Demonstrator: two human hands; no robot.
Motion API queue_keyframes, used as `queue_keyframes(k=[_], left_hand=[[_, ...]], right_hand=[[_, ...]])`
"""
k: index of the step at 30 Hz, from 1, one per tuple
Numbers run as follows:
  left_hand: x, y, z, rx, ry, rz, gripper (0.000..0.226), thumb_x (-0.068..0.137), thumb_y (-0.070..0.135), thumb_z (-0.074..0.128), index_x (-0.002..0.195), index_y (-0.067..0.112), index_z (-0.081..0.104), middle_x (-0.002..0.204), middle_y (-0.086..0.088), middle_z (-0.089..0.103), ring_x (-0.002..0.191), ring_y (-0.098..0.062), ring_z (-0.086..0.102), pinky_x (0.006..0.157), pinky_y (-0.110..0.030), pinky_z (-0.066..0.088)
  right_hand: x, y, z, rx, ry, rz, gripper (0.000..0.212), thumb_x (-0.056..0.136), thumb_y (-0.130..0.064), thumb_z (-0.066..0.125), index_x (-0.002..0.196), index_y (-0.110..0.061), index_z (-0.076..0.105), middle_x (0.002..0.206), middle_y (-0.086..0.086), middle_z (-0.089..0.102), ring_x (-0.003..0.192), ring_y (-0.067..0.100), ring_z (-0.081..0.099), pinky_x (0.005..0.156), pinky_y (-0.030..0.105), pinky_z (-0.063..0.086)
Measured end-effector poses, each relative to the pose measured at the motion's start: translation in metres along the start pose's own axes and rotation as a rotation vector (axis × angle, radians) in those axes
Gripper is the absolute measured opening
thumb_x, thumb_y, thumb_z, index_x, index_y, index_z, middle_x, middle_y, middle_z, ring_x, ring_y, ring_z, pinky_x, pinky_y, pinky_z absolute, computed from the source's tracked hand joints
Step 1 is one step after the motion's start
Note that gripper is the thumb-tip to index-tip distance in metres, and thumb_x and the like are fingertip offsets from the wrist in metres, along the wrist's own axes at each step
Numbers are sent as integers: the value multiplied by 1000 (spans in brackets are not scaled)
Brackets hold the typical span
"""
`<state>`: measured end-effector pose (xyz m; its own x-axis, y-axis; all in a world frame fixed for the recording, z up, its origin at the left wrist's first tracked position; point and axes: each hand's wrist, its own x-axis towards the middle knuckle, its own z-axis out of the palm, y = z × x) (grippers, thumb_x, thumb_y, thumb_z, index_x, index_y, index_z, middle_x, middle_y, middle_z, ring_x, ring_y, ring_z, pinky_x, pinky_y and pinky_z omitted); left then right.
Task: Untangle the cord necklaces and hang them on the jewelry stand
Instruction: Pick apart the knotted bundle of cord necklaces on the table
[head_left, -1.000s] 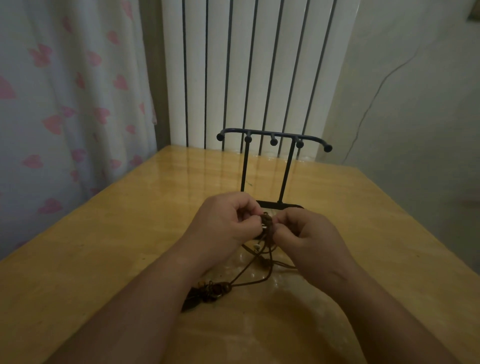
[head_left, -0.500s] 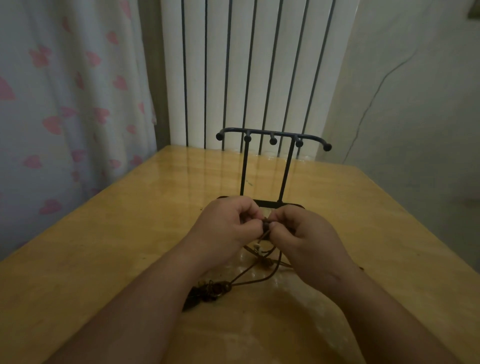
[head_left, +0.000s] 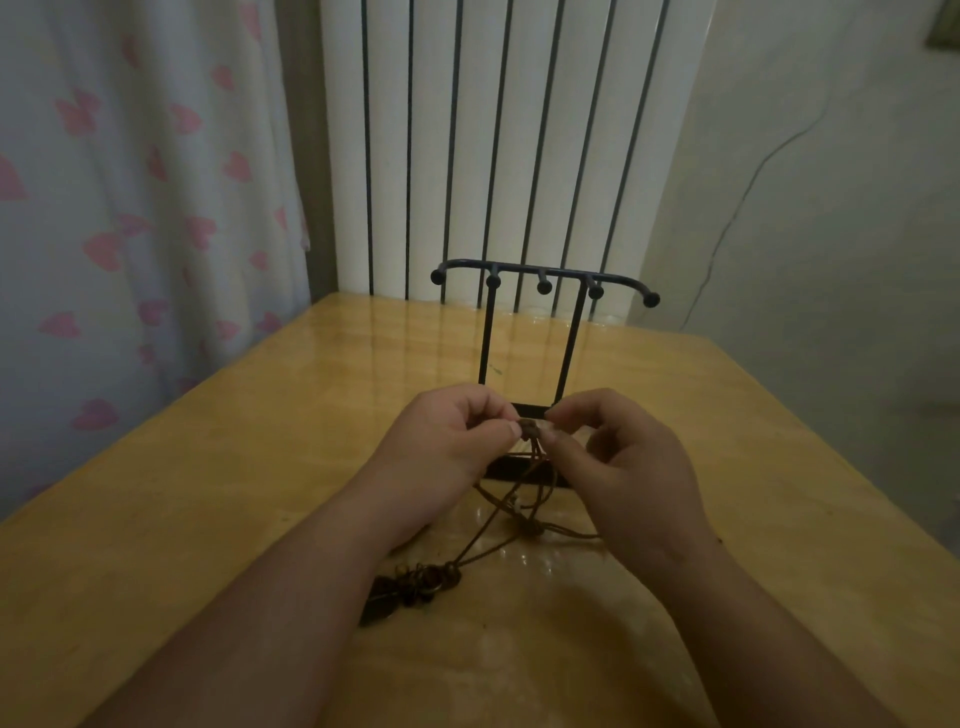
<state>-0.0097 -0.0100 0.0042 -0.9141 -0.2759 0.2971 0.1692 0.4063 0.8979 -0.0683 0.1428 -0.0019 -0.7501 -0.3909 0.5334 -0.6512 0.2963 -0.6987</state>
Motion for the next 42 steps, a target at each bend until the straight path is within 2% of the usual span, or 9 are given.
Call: queue_keyframes(k=[4, 10, 16, 20, 28, 33, 38, 40, 42], left_hand=[[1, -2, 1, 15, 1, -10, 18, 90, 19, 60, 75, 26, 65, 53, 19, 55, 51, 3, 47, 58, -22, 38], [1, -2, 0, 17, -42, -32, 19, 91, 17, 58, 76, 25, 65, 52, 21, 55, 50, 4, 47, 57, -21, 37], [1, -1, 2, 5, -45, -83, 18, 93, 16, 54, 79, 23, 63, 48, 21, 54, 47, 5, 48, 56, -19, 37], [2, -1, 1, 2, -23, -82, 18, 92, 17, 56, 77, 23, 65, 53, 15, 54, 53, -2, 47, 57, -23, 39], [2, -2, 1, 3, -32, -99, 17, 91, 16, 56, 78, 21, 64, 60, 11, 58, 59, -6, 52, 58, -25, 44], [3, -2, 1, -108, 3, -125, 11, 93, 11, 56, 89, 17, 64, 77, -6, 71, 73, -22, 69, 70, -37, 58], [2, -5, 1, -69, -15, -102, 8, 91, 17, 65, 97, 21, 69, 82, -2, 73, 75, -15, 71, 71, -35, 61], [2, -6, 1, -78, 4, -119, 10, 91, 14, 65, 96, 21, 70, 80, -1, 74, 73, -15, 71, 71, -35, 61], [3, -6, 1, -105, 24, -137, 11, 91, 13, 65, 96, 22, 69, 79, 0, 74, 73, -15, 70, 71, -34, 60]], right_hand=[[-3, -5, 2, -141, -6, -176, 7, 81, -35, 60, 87, -38, 58, 75, -29, 53, 70, -4, 50, 53, 11, 36], [-1, -3, 3, -328, -29, -143, 10, 80, -41, 53, 85, -34, 57, 71, -21, 46, 69, -5, 46, 56, 15, 29], [-1, -6, 2, 29, -30, 51, 5, 77, -29, 56, 75, -26, 59, 68, -4, 58, 57, 6, 49, 51, 23, 45], [0, -3, 1, 86, -19, 82, 14, 80, -10, 65, 80, -24, 61, 61, -1, 54, 51, 2, 43, 46, 16, 39], [1, -4, 2, -65, -36, 68, 22, 86, -18, 64, 100, -35, 61, 79, -14, 62, 62, -5, 53, 53, 11, 41], [1, -3, 4, -6, -72, 135, 13, 88, -18, 62, 86, -30, 66, 77, -8, 65, 58, 0, 56, 48, 15, 43], [1, -3, 5, 20, -87, 137, 8, 85, -21, 64, 84, -29, 67, 77, -6, 67, 64, 0, 59, 53, 18, 47], [1, -4, 3, 136, -73, 190, 7, 82, -20, 64, 80, -25, 66, 80, 1, 69, 72, 11, 65, 62, 30, 56], [1, -6, 1, 298, -56, 267, 7, 83, -12, 61, 79, -17, 63, 79, 6, 67, 66, 13, 62, 55, 26, 52]])
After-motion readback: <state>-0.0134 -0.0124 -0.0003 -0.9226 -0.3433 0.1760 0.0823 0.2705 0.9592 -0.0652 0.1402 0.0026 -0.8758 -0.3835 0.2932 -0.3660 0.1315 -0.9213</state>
